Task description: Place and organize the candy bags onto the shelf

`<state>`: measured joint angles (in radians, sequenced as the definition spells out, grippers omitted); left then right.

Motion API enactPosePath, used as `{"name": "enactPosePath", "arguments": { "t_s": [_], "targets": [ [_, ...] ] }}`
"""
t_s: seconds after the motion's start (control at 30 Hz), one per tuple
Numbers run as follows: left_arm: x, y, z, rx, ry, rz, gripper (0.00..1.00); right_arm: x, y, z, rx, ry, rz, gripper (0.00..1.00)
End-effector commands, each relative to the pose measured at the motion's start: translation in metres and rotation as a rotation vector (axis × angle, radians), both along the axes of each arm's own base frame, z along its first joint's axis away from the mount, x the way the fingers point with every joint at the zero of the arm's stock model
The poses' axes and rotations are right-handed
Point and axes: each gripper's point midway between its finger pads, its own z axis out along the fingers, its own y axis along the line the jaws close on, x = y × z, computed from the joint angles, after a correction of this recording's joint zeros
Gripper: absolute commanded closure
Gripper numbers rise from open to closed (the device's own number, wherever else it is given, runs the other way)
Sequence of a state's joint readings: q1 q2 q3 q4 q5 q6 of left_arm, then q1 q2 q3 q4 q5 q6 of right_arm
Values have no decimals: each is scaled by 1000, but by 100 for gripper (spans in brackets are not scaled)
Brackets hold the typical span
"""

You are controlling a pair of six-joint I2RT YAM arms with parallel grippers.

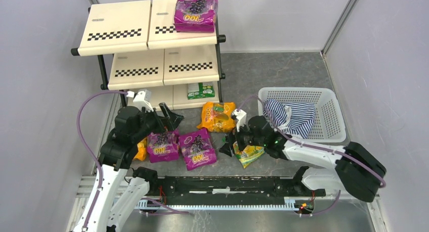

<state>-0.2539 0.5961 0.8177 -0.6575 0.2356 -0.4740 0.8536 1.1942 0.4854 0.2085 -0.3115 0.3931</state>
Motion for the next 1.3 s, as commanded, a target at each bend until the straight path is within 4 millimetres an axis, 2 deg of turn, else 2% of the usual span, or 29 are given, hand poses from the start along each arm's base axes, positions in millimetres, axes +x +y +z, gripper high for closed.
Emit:
{"name": "enactPosePath", "arguments": {
  "t_s": [0.0,0.2,0.4,0.53,0.83,0.97,1.13,1.27],
  "targets": [
    [3,1,4,-11,-12,18,0,2,27,8,99,14,-40,2],
    [6,0,-1,-10,4,14,0,2,53,3,166,122,-104,2],
    [6,0,-1,-12,-1,16,0,7,84,-14,157,223,-208,2],
    [5,-1,0,-17,-8,10,0,8,97,-23,176,275,-234,2],
    [3,-3,3,-26,-30,-8,0,7,101,-30,215,291,-232,21],
    [2,-4,5,-30,-40,-13,0,5,98,-24,249,279,-222,33],
    [2,-4,4,-31,-39,-11,0,4,99,-9,275,241,-195,37],
    [4,-3,2,-26,-28,-5,0,2,97,-4,284,222,-180,47]
  ]
}}
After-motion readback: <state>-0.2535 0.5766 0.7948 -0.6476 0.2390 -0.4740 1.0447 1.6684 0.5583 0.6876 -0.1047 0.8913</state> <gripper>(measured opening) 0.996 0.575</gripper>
